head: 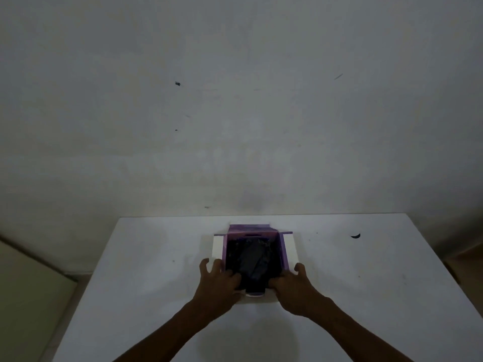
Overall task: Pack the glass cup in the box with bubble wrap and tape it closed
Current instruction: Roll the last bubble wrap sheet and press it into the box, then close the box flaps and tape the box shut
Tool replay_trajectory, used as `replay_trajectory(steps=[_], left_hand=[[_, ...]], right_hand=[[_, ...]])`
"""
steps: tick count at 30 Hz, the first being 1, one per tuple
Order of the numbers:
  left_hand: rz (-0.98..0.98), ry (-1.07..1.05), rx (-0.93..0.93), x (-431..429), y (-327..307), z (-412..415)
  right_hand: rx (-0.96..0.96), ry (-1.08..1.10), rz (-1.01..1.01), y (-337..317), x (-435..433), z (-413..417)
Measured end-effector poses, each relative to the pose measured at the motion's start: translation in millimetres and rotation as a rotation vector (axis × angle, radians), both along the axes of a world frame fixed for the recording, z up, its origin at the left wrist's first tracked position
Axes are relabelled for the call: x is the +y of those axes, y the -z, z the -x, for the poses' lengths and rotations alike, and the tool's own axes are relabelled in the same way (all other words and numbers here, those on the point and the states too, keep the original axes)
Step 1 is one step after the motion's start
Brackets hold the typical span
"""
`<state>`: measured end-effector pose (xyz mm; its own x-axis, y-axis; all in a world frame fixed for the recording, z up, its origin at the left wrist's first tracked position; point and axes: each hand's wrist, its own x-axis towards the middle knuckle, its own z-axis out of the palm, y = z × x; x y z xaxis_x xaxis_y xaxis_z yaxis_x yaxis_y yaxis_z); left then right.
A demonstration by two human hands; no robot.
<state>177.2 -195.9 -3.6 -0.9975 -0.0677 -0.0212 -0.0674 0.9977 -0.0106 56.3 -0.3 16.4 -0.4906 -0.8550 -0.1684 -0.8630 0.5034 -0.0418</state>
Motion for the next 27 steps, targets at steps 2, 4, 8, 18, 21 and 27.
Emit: replay_trajectory(steps=[2,4,8,18,21,27], left_hand=[[-0.082,-0.043,0.153,3.2,-3.9,2.1],[-0.136,-0.114,0.246,6.4,-8.8,9.1],[-0.466,-0.564,0.234,0.0,-11.7,17.7],[-0.674,-0.402,0.174,4.2,-0.1,28.5],[-0.634,-0.412,0.098,2.7,4.8,32.2],[-0.594,-0.462,0.06,-4.3,2.3,51.1]], right_hand=[[-0.17,0.098,0.143,-0.9,2.3,2.5],[-0.194,0.254,0.412,-2.4,3.2,7.0],[-0.419,0.8,0.679,4.1,2.8,14.2],[-0.424,0.685,0.702,7.6,-11.8,11.2],[-0.223,0.516,0.526,27.6,-16.4,6.5],[-0.36,0.503,0.629,36.7,-17.2,18.0]])
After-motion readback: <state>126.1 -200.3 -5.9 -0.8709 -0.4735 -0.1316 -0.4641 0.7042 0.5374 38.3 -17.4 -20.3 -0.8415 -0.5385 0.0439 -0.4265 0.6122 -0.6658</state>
